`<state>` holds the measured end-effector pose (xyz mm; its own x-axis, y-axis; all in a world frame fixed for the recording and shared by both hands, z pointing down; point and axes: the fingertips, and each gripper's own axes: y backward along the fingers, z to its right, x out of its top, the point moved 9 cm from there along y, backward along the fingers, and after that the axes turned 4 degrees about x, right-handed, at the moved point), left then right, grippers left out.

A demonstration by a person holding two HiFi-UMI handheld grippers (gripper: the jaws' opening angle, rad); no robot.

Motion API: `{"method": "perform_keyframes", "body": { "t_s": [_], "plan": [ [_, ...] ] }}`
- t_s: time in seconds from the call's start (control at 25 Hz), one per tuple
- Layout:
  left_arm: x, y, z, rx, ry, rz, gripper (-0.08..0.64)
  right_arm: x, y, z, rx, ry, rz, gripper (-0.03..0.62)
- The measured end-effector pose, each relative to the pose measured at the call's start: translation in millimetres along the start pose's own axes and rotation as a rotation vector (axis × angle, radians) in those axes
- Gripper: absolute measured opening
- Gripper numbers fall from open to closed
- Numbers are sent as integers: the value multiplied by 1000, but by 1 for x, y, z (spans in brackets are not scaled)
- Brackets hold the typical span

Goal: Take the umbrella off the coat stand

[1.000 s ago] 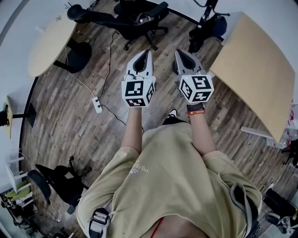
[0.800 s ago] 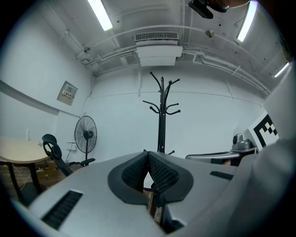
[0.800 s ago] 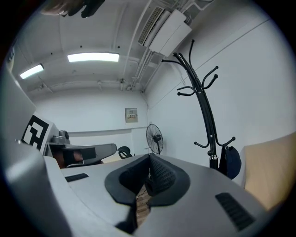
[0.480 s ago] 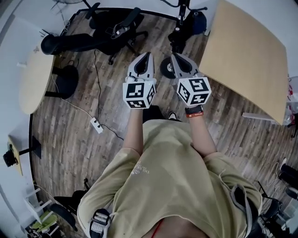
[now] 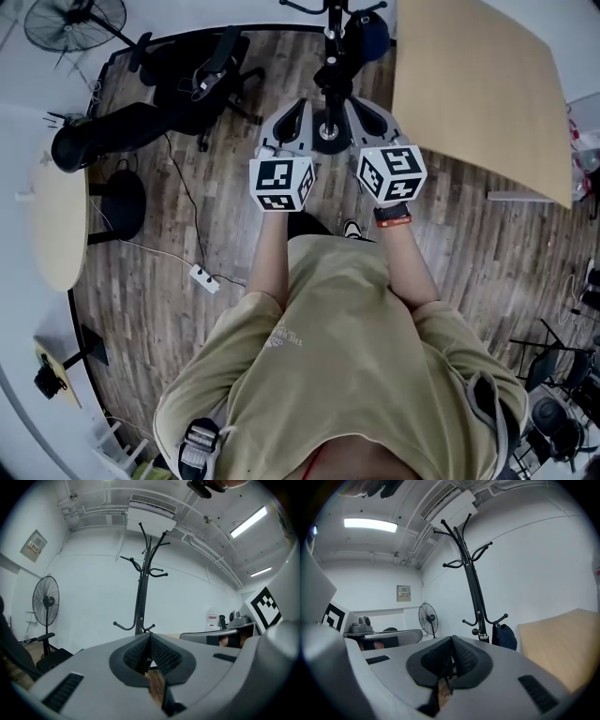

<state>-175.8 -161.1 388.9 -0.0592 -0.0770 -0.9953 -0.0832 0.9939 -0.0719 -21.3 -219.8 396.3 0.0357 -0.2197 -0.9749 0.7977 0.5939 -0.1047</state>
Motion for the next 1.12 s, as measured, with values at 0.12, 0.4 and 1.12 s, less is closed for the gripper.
{"method": "perform_keyframes", "body": {
  "t_s": [0.12,0.4,1.12],
  "plan": [
    [-10,-11,-7,-29,13,-16,23,-8,-5,4,-26,-4,-5,15],
    [-19,-28,-18,-114,14,-71,23,-9,-17,2,-72,-3,-16,15],
    [-55,-83,-55,-225,47,-144,117,-35,-41,21,-156,-29,-74,15]
  ]
}}
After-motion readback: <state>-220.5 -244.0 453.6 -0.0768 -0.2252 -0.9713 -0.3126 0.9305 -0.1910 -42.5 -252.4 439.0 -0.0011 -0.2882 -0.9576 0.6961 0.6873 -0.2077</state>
